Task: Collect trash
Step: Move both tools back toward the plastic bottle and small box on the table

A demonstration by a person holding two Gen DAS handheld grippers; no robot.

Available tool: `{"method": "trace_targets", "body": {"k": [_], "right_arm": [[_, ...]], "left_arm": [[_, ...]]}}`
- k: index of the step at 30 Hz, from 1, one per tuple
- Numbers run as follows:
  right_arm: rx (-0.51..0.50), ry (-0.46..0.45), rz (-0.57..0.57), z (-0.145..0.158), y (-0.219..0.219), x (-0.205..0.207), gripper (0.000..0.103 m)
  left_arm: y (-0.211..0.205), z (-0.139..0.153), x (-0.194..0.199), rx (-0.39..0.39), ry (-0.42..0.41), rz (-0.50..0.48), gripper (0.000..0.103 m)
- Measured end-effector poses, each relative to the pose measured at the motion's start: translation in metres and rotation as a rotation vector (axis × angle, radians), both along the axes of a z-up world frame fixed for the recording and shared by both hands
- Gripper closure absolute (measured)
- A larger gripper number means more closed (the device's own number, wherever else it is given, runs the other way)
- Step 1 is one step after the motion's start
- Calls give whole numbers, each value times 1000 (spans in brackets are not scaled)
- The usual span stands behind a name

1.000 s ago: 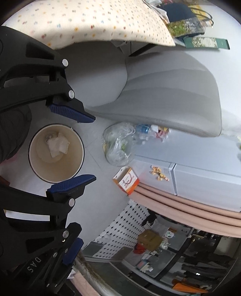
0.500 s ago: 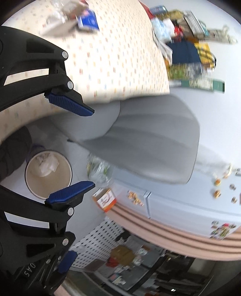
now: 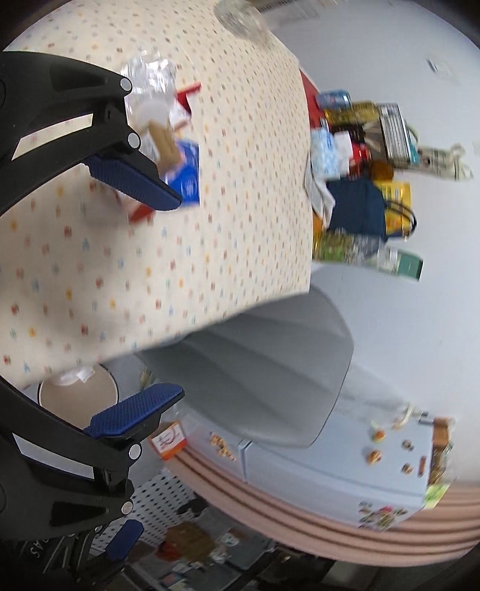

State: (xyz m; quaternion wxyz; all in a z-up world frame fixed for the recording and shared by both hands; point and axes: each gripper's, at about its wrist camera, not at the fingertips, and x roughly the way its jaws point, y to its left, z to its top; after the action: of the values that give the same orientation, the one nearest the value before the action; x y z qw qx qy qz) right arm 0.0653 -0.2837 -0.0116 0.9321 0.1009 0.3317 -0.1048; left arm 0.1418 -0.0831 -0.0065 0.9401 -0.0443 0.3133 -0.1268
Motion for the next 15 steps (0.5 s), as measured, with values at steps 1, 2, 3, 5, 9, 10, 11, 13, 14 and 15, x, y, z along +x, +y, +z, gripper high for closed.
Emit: {"method": "trace_targets", "body": {"k": [1,2,3,5,9,10,11,13,14,15], "right_arm": [[-3,0,13,0,6,1,15],[-7,1,29,2,15,3,15],[-10,2,42,2,21,4,15],[-18,3,64,4,35,8,15],[-34,7,117,6,64,13,15],[-36,8,126,5,68,14,15],[-39,9,139,5,76,15,15],[-42,13,162,4,86,18,15],[-42,16,174,3,91,21,15],[-43,18,185,1,97,24,15]], "left_arm": [[10,0,-1,-5,-1,16,10],[16,0,-3,-7,-2,26,10],[27,1,-3,-11,-4,44,10],[38,1,-4,-17,-6,64,10],[67,0,-6,-34,-2,112,10],[74,-1,-6,-37,-2,124,10],[81,-1,-6,-38,0,135,10],[93,-3,-6,-39,2,156,10],[99,-4,-6,-40,5,168,10],[105,-5,-6,-41,8,179,10]]}}
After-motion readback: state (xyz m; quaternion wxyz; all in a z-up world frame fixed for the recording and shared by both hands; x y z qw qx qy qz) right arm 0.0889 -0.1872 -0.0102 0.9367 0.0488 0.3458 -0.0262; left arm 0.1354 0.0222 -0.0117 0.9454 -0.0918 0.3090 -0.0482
